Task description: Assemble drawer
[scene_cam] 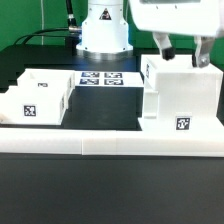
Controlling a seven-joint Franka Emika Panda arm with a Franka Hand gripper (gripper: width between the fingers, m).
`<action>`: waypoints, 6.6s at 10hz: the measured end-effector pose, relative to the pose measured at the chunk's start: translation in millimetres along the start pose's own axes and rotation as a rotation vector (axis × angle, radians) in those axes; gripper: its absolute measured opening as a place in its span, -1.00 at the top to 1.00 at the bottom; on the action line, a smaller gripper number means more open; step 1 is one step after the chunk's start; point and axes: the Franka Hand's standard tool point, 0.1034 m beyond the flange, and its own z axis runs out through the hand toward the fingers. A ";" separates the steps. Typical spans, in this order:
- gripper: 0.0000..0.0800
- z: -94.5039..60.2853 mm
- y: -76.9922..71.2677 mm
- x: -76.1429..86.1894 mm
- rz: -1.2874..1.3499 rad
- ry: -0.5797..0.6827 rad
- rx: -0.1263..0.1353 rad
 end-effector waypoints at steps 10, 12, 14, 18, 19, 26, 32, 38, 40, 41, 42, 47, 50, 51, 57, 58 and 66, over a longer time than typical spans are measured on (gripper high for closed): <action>-0.62 -15.3 36.4 28.9 -0.850 0.009 -0.115; -0.62 -13.8 35.3 25.8 -0.991 -0.001 -0.119; -0.62 -14.7 39.2 30.7 -1.141 -0.009 -0.120; -0.62 -14.8 106.9 74.7 -1.102 0.111 -0.129; -0.62 -8.3 121.3 83.8 -1.100 0.134 -0.135; -0.62 10.5 148.8 105.2 -1.148 0.101 -0.144; -0.62 68.2 196.8 125.9 -1.109 0.102 -0.187; -0.39 82.3 200.8 124.3 -1.094 0.093 -0.199; 0.15 82.3 201.1 124.6 -1.094 0.093 -0.199; 0.49 82.3 201.2 124.6 -1.094 0.093 -0.199; 0.80 82.3 201.2 124.6 -1.094 0.093 -0.199; 0.81 82.3 203.5 123.8 -1.085 0.090 -0.200; 0.81 82.3 203.5 123.8 -1.085 0.090 -0.200; 0.81 81.7 203.1 122.9 -1.092 0.088 -0.201; 0.87 71.0 194.9 103.3 -1.294 0.027 -0.206; 0.87 70.7 195.8 104.4 -1.387 0.018 -0.215; 0.88 73.6 185.0 99.7 -1.703 0.016 -0.279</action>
Offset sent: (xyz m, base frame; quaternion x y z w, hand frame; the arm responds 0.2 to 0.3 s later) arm 0.0000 0.0000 0.0000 0.0000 0.0000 -0.1938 0.9810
